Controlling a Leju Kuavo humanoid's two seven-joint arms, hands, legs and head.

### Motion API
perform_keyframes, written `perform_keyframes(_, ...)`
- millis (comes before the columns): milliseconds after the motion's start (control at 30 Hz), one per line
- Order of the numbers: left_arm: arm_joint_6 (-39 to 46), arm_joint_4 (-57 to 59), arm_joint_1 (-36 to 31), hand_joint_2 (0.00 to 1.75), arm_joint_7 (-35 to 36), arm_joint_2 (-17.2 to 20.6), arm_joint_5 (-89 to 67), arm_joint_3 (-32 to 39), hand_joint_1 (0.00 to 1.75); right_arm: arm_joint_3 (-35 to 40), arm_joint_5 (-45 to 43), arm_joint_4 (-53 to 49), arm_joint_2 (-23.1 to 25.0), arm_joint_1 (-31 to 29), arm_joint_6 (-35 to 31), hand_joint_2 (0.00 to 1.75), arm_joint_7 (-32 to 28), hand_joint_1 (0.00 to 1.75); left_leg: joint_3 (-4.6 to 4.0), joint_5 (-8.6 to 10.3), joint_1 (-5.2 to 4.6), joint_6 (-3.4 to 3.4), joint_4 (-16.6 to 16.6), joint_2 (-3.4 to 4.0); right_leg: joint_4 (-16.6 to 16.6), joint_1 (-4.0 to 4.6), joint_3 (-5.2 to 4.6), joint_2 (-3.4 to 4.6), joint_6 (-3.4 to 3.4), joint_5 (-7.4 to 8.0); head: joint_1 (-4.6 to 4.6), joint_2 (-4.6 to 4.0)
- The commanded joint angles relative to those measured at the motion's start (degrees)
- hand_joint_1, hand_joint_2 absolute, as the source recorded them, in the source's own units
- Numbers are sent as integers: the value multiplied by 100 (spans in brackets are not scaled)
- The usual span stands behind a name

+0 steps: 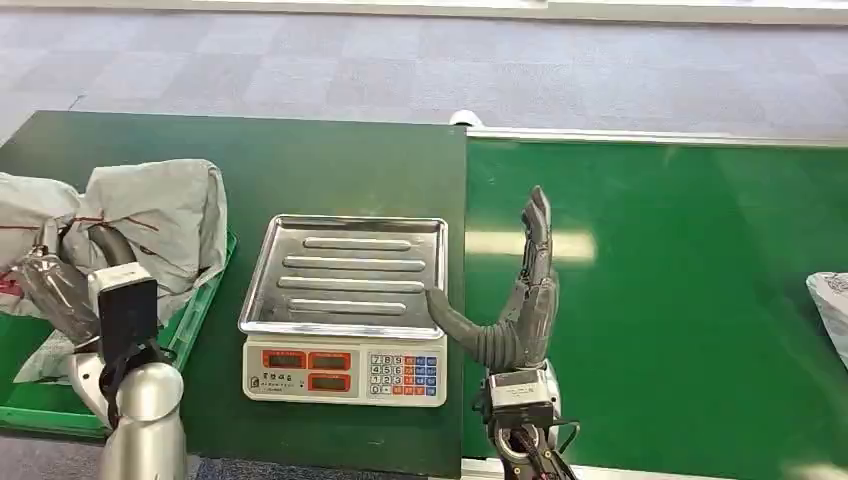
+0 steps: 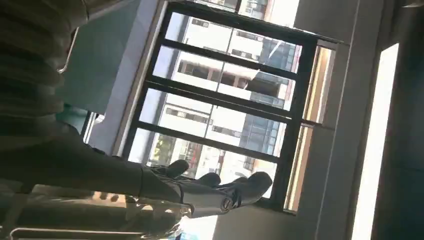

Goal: Moved the parcel from conveyor to table for the left to box.

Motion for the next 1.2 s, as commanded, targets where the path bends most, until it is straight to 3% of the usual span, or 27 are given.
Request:
perform_keyframes(33,-14,1550,-332,175,1364,806,-157,1092,147,38,138,547,-10,-277,356,175,341,0,22,4,-7,8,-17,14,-10,-5,14,11,-9,5,2,0)
perform_keyframes(400,-112,2006,-368,175,1688,873,-177,1009,140,133,133,706,-19,-319,653,175,461,0,10,2,-3,10,-9,4,-10,0,10,-3,-9,4,2,0)
perform_keyframes(500,-136,2160,-381,175,1797,894,-328,985,147,143,180,732,-3,-305,686,175,496,0,14,6,-3,14,-18,-4,-17,1,16,-11,-15,6,2,0)
perform_keyframes(533,-158,2184,-377,175,1844,889,-377,973,140,143,205,737,-4,-295,688,175,506,0,9,4,-3,8,-11,-3,-9,-1,11,-6,-10,3,2,0)
perform_keyframes(567,-227,2238,-386,175,1919,890,-443,949,79,142,225,742,-4,-287,690,175,516,0,13,5,-3,11,-15,-1,-13,1,14,-6,-15,6,2,0)
perform_keyframes(600,-541,2306,-424,175,1953,871,-205,879,0,133,265,746,-10,-274,691,175,540,0,11,5,-3,10,-14,-2,-12,0,12,-6,-13,5,2,0)
perform_keyframes(733,-651,2422,-470,175,1771,843,237,688,0,120,284,750,-52,-230,717,175,542,0,6,6,-5,9,-10,-17,-8,-3,10,-19,-9,1,2,0)
perform_keyframes(967,-1030,1468,-264,175,499,720,2594,230,0,66,241,724,-75,-216,843,175,545,0,-3,1,0,7,0,-16,-4,0,4,-18,-5,0,2,0)
perform_keyframes(1067,-1020,1319,-180,175,514,752,2640,214,0,64,236,738,-78,-221,856,175,546,0,2,-1,0,13,-3,-4,-9,3,6,-9,-11,3,2,0)
perform_keyframes(1200,-1647,698,100,175,-350,614,4520,250,0,32,42,845,-130,-216,918,175,437,0,6,1,-1,11,-8,-4,-11,1,10,-10,-11,2,0,0)
